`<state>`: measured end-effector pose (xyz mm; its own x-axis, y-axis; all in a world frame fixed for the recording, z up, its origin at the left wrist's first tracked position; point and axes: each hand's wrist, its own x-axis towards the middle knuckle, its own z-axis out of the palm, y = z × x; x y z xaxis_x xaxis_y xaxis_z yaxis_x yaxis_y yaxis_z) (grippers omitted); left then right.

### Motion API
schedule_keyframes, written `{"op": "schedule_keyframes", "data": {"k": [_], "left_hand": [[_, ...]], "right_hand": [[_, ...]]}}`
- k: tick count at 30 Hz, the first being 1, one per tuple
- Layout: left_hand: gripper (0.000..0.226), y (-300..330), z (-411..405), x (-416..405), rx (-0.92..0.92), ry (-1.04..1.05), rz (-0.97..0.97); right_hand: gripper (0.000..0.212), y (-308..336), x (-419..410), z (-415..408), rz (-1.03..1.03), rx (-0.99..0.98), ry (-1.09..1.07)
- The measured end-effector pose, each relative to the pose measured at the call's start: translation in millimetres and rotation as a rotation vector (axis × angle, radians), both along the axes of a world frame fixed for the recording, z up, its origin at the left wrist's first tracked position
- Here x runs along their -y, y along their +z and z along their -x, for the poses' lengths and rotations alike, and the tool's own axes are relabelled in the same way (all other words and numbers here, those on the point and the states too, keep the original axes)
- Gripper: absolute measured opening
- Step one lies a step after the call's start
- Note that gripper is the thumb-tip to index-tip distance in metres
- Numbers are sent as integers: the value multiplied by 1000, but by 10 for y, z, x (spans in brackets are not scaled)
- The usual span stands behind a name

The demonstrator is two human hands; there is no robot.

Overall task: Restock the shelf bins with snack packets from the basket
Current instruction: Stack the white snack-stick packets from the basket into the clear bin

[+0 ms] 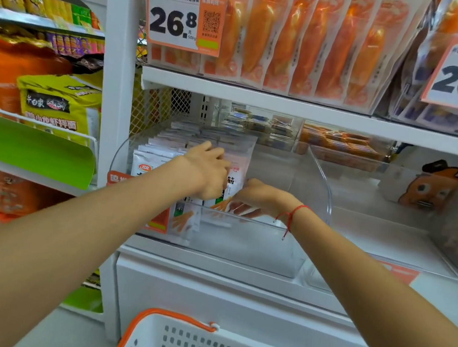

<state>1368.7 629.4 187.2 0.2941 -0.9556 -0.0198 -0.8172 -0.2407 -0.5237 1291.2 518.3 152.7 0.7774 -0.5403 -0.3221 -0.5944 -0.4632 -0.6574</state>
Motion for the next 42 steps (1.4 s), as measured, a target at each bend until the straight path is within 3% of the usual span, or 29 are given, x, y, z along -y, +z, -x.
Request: {"op": "schedule_keyframes", "data": {"k": [3, 5, 9, 13, 21, 26, 35, 39, 42], "left_hand": [[43, 15, 2, 24, -7, 37, -47], [43, 23, 9, 26, -14, 59, -64], [42, 47, 27, -2, -12, 59, -86], [43, 21, 31, -11, 7, 49, -91], [42, -11, 95, -48, -14, 26, 3], [42, 33, 245, -259, -71, -44, 231], [29, -135, 838, -870, -576, 85, 861], [23, -483, 1133, -1164, -810, 202, 901], [21, -962, 1272, -1357, -927, 318, 774]], "right_hand": [[37, 39, -19, 104, 16, 20, 19], [30, 97, -65, 164, 110, -29, 105], [48, 190, -154, 173, 378, -181, 329], [49, 145, -192, 114, 545, -220, 374], [54, 96, -119, 260, 489, -213, 400], [48, 282, -190, 471, 480, -116, 348], [24, 196, -519, 1231, 676, 533, 216], [21, -146, -673, 1561, 502, 494, 273], [21, -570, -767, 1749, 326, 363, 290]]}}
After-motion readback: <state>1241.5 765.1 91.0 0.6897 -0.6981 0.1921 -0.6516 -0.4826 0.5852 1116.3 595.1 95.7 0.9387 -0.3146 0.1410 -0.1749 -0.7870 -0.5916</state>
